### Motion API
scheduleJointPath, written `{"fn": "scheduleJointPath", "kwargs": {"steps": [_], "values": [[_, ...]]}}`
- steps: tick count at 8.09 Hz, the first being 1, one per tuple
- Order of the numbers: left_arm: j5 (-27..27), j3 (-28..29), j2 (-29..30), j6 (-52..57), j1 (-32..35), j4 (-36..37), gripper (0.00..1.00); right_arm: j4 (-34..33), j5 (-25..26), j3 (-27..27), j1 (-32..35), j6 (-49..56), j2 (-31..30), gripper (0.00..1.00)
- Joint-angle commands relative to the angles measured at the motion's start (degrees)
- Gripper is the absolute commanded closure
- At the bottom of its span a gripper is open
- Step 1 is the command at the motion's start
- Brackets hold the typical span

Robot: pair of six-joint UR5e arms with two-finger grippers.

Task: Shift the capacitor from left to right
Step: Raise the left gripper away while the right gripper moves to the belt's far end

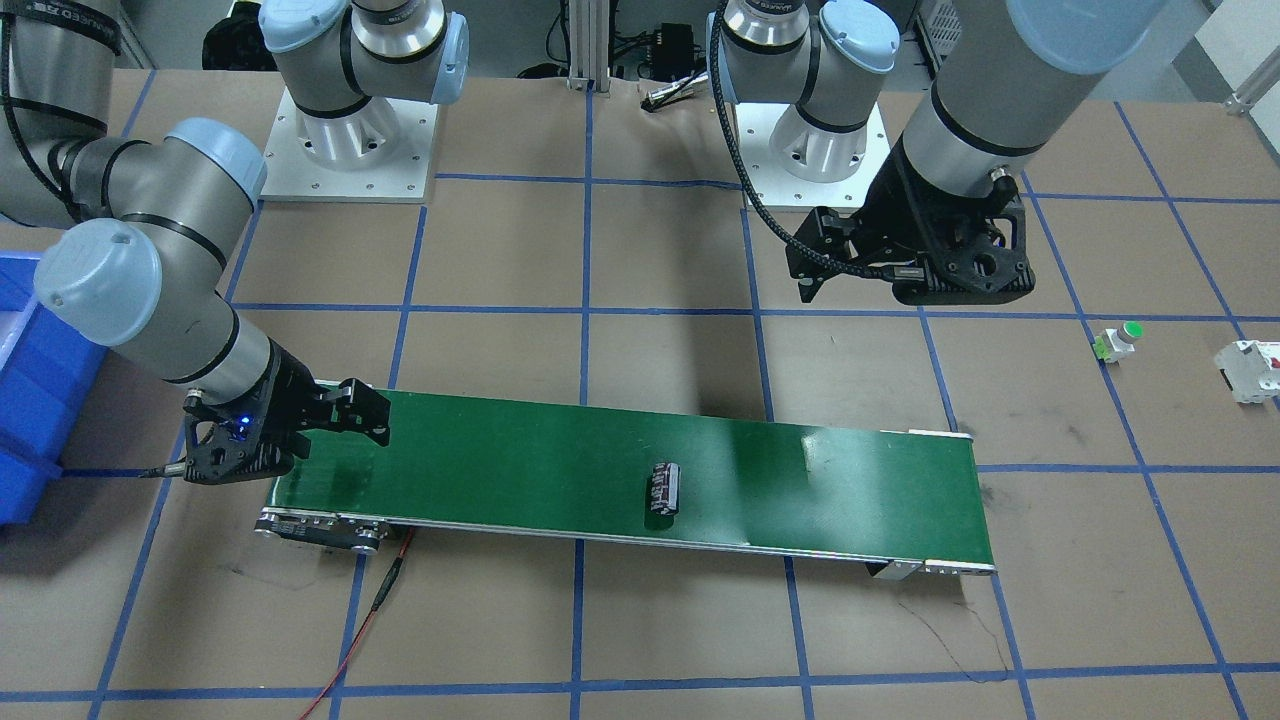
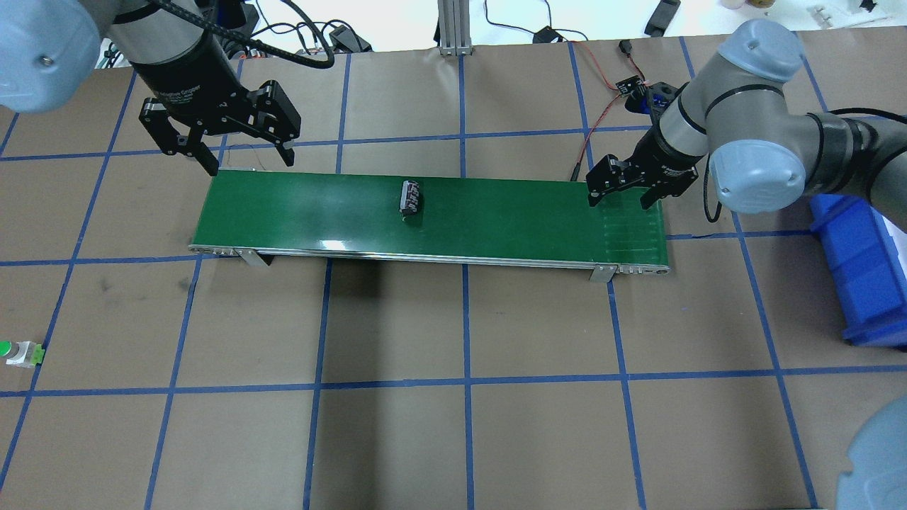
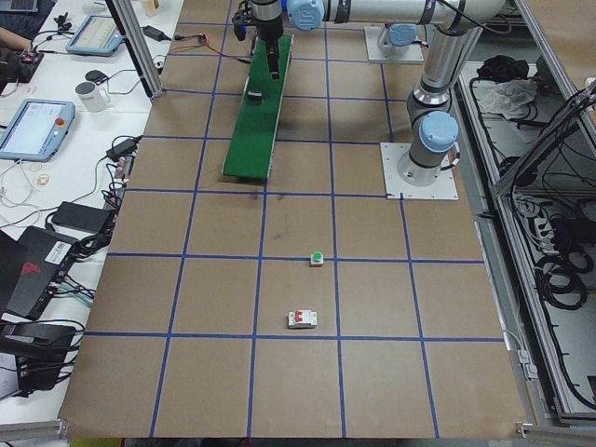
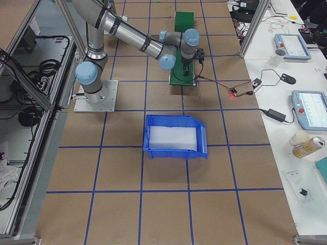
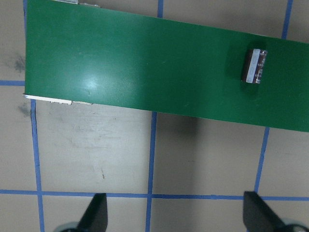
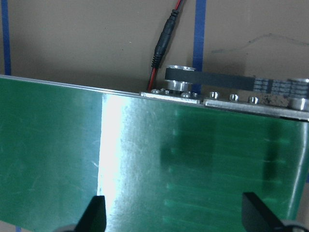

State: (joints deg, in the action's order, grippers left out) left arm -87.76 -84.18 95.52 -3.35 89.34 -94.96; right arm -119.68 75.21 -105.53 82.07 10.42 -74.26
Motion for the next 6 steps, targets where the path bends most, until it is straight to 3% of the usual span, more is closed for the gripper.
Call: {"fn": "scheduleJointPath", "kwargs": {"steps": [1, 6], "values": [[0.0, 0.3, 0.1, 0.0, 0.0, 0.2, 0.0, 0.2, -0.4, 0.0, 0.3, 0.0, 0.2, 0.0], [-0.1, -0.3, 0.0, 0.4, 0.0, 1.5, 0.0, 0.2, -0.4, -0.1, 0.8, 0.3, 0.3, 0.01]]}}
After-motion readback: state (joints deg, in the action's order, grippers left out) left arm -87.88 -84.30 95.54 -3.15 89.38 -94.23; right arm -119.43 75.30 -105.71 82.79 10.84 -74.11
